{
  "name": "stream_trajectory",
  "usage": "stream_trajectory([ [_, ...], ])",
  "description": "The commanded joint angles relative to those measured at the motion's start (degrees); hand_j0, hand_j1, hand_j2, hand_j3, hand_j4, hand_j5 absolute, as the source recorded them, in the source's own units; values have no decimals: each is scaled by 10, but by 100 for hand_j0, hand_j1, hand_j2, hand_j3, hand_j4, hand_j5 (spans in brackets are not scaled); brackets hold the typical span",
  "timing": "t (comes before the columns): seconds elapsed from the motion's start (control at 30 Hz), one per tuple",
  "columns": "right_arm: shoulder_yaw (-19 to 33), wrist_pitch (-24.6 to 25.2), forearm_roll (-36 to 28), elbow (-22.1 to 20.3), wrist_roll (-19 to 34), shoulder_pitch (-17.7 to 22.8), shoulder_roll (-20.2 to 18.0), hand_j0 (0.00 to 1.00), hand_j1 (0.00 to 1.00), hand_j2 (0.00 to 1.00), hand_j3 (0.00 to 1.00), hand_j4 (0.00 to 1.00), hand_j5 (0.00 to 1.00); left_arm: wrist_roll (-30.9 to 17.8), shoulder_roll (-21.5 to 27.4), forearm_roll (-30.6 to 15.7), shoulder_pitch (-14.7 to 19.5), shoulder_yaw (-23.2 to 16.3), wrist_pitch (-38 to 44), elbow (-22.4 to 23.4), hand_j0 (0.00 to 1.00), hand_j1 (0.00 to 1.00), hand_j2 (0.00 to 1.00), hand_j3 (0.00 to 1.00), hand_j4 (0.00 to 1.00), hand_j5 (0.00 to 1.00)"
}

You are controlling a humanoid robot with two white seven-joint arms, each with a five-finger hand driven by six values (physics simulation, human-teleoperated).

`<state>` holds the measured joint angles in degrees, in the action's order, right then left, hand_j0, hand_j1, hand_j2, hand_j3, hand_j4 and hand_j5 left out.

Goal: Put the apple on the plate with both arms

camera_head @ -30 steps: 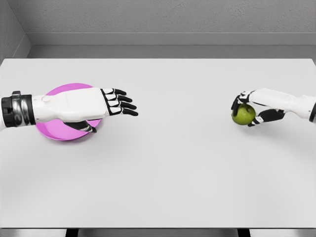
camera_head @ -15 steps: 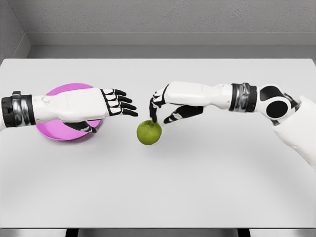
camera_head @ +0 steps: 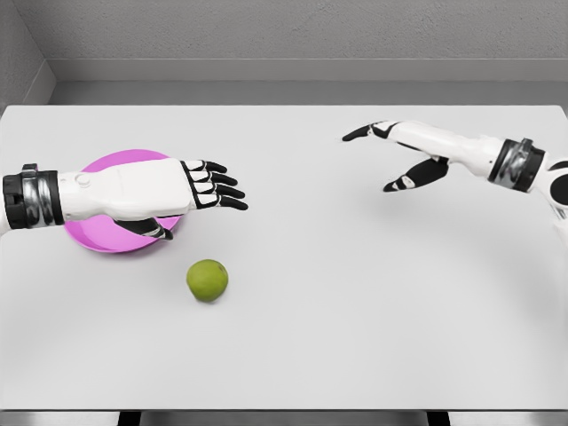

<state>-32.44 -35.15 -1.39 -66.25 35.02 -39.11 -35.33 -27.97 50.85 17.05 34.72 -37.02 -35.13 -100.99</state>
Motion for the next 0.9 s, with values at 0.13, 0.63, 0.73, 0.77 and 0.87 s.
stream_trajectory([
  [0.13,20,2,-7,17,0,6,-27,100,100,100,100,100,100,0,0,-4,1,0,1,0,100,100,100,100,100,100],
  [0.63,69,2,-5,9,0,21,-33,100,100,100,100,100,100,1,1,-2,7,-91,1,0,100,100,100,100,100,100],
  [0.73,69,2,-5,9,0,21,-49,100,100,100,100,100,100,0,7,1,4,-108,1,3,100,100,100,100,100,100],
  [0.77,69,2,-5,9,0,18,-49,100,100,100,100,100,100,0,5,9,4,-114,1,4,100,100,100,100,100,100],
  [0.87,69,2,-5,9,0,18,-47,100,100,100,100,100,100,0,-4,28,2,-115,1,4,100,100,100,100,100,100],
])
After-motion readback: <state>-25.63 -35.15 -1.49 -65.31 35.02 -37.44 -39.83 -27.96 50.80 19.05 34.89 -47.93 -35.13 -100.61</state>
